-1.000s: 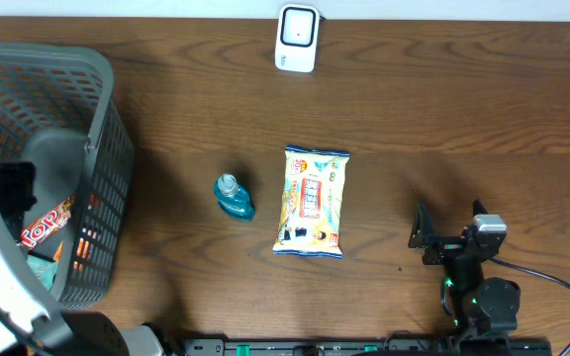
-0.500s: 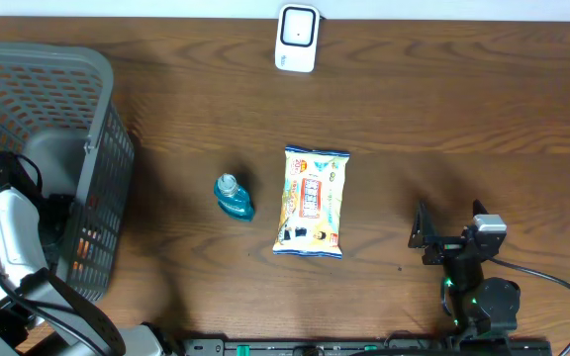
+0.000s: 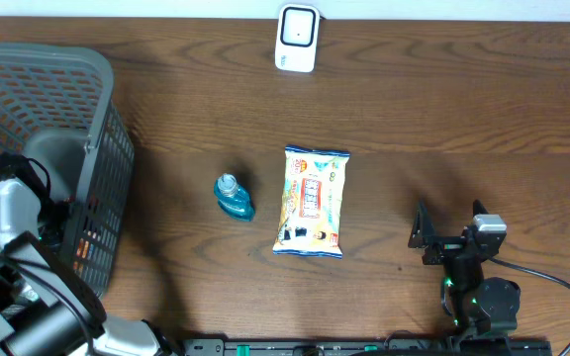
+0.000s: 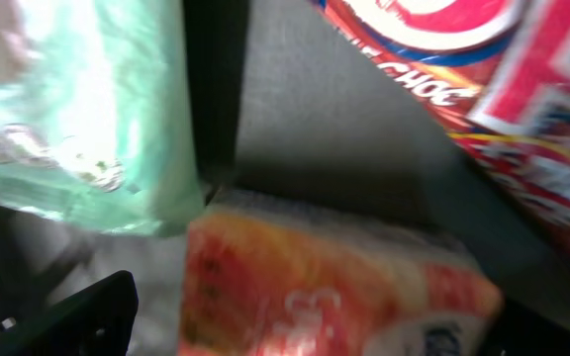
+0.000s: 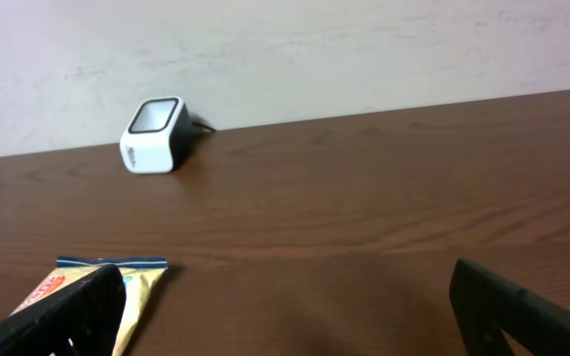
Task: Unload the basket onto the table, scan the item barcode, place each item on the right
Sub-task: 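Reach the left gripper into the basket toward the next item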
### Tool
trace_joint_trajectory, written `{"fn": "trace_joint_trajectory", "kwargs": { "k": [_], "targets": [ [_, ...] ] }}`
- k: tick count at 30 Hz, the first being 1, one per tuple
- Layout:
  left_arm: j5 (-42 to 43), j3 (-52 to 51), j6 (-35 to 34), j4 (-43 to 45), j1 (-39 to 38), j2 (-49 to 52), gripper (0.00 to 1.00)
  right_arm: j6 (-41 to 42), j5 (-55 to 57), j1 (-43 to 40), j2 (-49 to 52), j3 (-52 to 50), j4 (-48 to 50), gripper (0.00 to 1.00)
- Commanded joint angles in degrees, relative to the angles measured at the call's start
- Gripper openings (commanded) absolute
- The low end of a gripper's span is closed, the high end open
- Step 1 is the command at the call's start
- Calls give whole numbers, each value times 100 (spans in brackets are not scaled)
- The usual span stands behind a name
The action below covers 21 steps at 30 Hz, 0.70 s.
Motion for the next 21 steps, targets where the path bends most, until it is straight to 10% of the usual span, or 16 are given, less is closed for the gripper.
{"fn": "trace_joint_trajectory", "kwargs": {
  "k": [1,10,21],
  "targets": [
    [-90,-70,55,-31,31,363,99,-85,24,17,-2,-9,-24,99],
    [57,-42,55,-66,31,531,60,-85,24,17,-2,-9,-24,99],
    [232,1504,55,-1180,31,-251,56,-87,24,17,-2,-9,-24,99]
  ]
}}
